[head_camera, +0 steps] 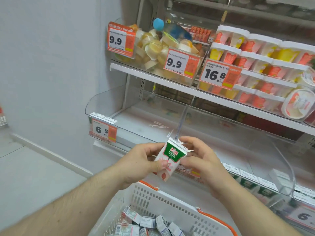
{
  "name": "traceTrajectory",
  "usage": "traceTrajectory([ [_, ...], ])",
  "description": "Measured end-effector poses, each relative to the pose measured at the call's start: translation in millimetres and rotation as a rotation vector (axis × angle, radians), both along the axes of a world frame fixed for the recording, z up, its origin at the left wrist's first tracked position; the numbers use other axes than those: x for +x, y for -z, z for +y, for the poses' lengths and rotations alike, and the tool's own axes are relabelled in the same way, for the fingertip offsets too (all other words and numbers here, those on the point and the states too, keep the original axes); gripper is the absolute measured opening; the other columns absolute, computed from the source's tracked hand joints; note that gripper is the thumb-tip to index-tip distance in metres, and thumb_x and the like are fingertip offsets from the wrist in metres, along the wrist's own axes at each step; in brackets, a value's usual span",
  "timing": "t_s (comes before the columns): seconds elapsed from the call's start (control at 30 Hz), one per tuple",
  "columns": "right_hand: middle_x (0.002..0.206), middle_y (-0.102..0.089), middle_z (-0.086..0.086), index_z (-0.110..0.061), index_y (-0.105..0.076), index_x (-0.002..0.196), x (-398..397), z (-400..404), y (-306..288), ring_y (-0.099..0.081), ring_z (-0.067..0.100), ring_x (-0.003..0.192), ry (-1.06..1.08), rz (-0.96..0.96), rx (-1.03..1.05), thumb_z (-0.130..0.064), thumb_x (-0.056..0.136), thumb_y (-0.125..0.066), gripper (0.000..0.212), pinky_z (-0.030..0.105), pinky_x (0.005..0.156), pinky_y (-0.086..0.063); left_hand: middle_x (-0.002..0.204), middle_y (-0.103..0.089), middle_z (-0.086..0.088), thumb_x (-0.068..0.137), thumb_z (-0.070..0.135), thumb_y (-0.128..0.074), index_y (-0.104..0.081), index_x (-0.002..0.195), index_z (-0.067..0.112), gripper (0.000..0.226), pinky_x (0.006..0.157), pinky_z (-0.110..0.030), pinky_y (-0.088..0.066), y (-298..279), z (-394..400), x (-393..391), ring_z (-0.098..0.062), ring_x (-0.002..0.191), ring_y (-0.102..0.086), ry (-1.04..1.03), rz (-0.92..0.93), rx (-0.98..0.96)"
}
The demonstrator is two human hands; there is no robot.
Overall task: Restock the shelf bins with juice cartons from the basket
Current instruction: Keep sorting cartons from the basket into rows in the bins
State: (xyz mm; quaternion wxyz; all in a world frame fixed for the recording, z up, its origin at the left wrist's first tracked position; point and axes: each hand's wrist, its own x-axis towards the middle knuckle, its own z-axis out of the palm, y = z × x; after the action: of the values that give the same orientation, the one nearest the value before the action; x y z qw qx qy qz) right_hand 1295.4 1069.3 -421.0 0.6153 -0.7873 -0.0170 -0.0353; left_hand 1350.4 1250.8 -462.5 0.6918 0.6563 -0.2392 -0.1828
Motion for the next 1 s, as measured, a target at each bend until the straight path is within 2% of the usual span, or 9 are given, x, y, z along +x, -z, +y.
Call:
traceTrajectory([
  [0.17,0.109,-0.065,-0.004,-0.034,-0.056,0.124,23,30,1,-0.065,0.009,0.086,-0.075,0.032,-0.193,-0.031,0.066,-0.074,0.061,0.025,0.071,-0.050,0.107,-0.072,-0.016,0.090,-0.006,-0.062,-0.068,0.119,0.021,0.040,0.072,-0.031,-0.054,2,25,18,-0.022,0.086,-0.063,0.011,-0.020,-0.045],
  [0.3,0.084,-0.071,-0.008,-0.034,-0.067,0.095,52,53,-3,-0.068,0.013,0.079,-0.002,-0.140,-0.378,-0.025,0.076,-0.073,0.022,0.040,0.076,-0.056,0.101,-0.073,-0.005,0.088,0.002,-0.067,-0.065,0.125,0.019,0.040,0.077,-0.031,-0.052,-1,39,33,-0.015,0.082,-0.065,-0.070,-0.046,-0.054],
  [0.4,0.086,-0.068,-0.011,-0.038,-0.061,0.090,89,67,-20,-0.067,0.016,0.084,0.100,-0.212,-0.357,-0.022,0.080,-0.073,0.022,0.048,0.079,-0.057,0.110,-0.066,0.001,0.084,0.011,-0.073,-0.064,0.117,0.023,0.036,0.081,-0.032,-0.052,-11,48,55,-0.014,0.092,-0.063,-0.524,0.095,-0.159],
  [0.5,0.093,-0.062,-0.010,-0.037,-0.056,0.093,136,83,-26,-0.065,0.020,0.093,0.069,-0.096,-0.402,-0.020,0.086,-0.070,0.023,0.047,0.081,-0.058,0.098,-0.060,-0.002,0.086,0.015,-0.067,-0.058,0.094,0.022,0.014,0.076,-0.032,-0.046,-8,64,76,-0.017,0.077,-0.058,-0.964,0.403,-0.283],
  [0.57,0.098,-0.061,-0.003,-0.026,-0.058,0.101,165,94,-15,-0.064,0.025,0.096,0.042,0.040,-0.444,-0.019,0.086,-0.068,0.019,0.046,0.075,-0.061,0.128,-0.053,-0.006,0.087,0.029,-0.064,-0.059,0.105,0.019,0.022,0.095,-0.042,-0.046,1,68,83,-0.026,0.105,-0.057,-0.928,0.650,-0.283],
  [0.67,0.106,-0.063,0.009,-0.020,-0.059,0.105,198,103,12,-0.066,0.031,0.095,0.015,0.189,-0.506,-0.015,0.083,-0.067,0.024,0.045,0.066,-0.062,0.157,-0.028,-0.006,0.092,0.045,-0.057,-0.052,0.118,0.025,0.033,0.113,-0.061,-0.025,8,64,82,-0.038,0.141,-0.030,-0.745,0.898,-0.376],
  [0.83,0.094,-0.067,0.012,-0.016,-0.061,0.102,220,115,37,-0.064,0.029,0.075,-0.091,0.318,-0.411,-0.009,0.075,-0.065,0.028,0.049,0.071,-0.061,0.157,-0.024,-0.013,0.089,0.058,-0.058,-0.039,0.143,0.029,0.064,0.103,-0.069,-0.033,27,58,103,-0.045,0.142,-0.025,-0.711,0.979,-0.487],
  [0.93,0.085,-0.068,0.013,-0.010,-0.061,0.101,220,121,40,-0.067,0.031,0.071,-0.190,0.350,-0.377,-0.004,0.079,-0.053,0.024,0.044,0.075,-0.059,0.144,-0.041,-0.013,0.090,0.058,-0.056,-0.055,0.126,0.026,0.048,0.092,-0.066,-0.042,34,55,109,-0.043,0.137,-0.034,-0.655,0.989,-0.537],
  [1.0,0.089,-0.069,0.017,-0.007,-0.062,0.105,220,123,41,-0.070,0.035,0.076,-0.241,0.363,-0.339,-0.005,0.079,-0.051,0.028,0.048,0.079,-0.058,0.124,-0.057,-0.011,0.095,0.053,-0.053,-0.063,0.109,0.022,0.035,0.096,-0.064,-0.042,34,53,110,-0.035,0.122,-0.051,-0.646,0.963,-0.573],
])
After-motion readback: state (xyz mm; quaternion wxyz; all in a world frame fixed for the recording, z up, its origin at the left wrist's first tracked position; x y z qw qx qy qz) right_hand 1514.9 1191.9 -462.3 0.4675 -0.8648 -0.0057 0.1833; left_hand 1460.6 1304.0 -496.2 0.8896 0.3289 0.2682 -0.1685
